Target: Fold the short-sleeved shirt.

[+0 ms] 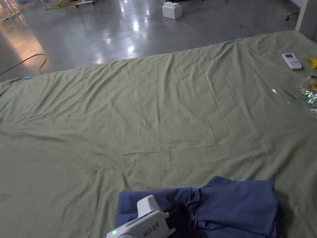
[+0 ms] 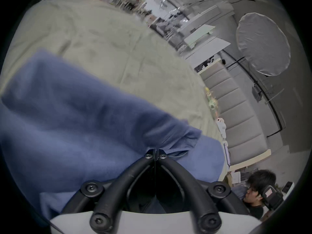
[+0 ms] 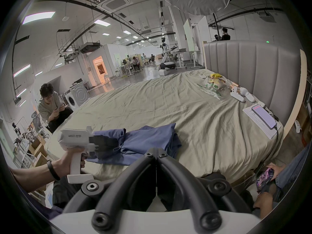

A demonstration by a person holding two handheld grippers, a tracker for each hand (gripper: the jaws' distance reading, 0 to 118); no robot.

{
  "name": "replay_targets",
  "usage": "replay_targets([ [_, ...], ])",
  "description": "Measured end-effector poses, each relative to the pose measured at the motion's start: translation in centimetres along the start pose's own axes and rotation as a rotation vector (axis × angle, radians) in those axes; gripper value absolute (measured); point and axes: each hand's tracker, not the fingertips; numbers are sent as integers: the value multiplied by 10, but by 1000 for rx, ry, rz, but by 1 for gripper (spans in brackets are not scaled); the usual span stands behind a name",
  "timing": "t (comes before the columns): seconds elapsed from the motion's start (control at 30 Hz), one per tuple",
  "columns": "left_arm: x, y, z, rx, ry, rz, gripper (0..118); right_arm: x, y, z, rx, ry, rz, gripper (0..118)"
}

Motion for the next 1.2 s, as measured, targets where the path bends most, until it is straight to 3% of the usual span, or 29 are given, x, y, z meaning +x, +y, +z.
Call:
replay_targets([
  [0.03,1,3,16,72,-10,-50,3,0,0,-1,-2,4,-3,0],
  [0.1,-12,18,53,188,-9,-68,42,0,2,-3,-1,9,0,0],
  [0.17,-38,35,83,208,-13,44,91,-1,4,-7,-8,26,-3,0],
  [0.2,-55,42,97,222,-14,107,96,-3,4,-9,-9,36,0,0],
  [0.37,-127,46,121,292,101,290,96,-13,6,-13,-11,60,27,0],
  [0.47,-144,34,93,178,-39,413,90,-22,7,-12,-23,65,48,0],
  [0.53,-145,26,78,190,-173,465,70,-25,7,-10,-27,64,64,0],
  [0.57,-142,23,69,164,-236,515,52,-25,8,-8,-27,62,69,0],
  [0.63,-138,20,58,114,-120,532,11,-25,8,-6,-31,57,70,0],
  [0.67,-134,19,55,93,-71,489,11,-25,7,-5,-32,55,69,0],
  [0.9,-127,41,118,230,-152,483,10,-22,11,-6,-38,58,49,0],
  [1.0,-125,67,166,275,-47,310,10,-25,12,-10,-33,74,56,0],
  [1.1,-97,79,194,353,40,231,10,-30,12,-11,-22,94,67,0],
  [1.2,-43,71,171,334,-15,169,10,-31,9,-6,-15,90,70,0],
])
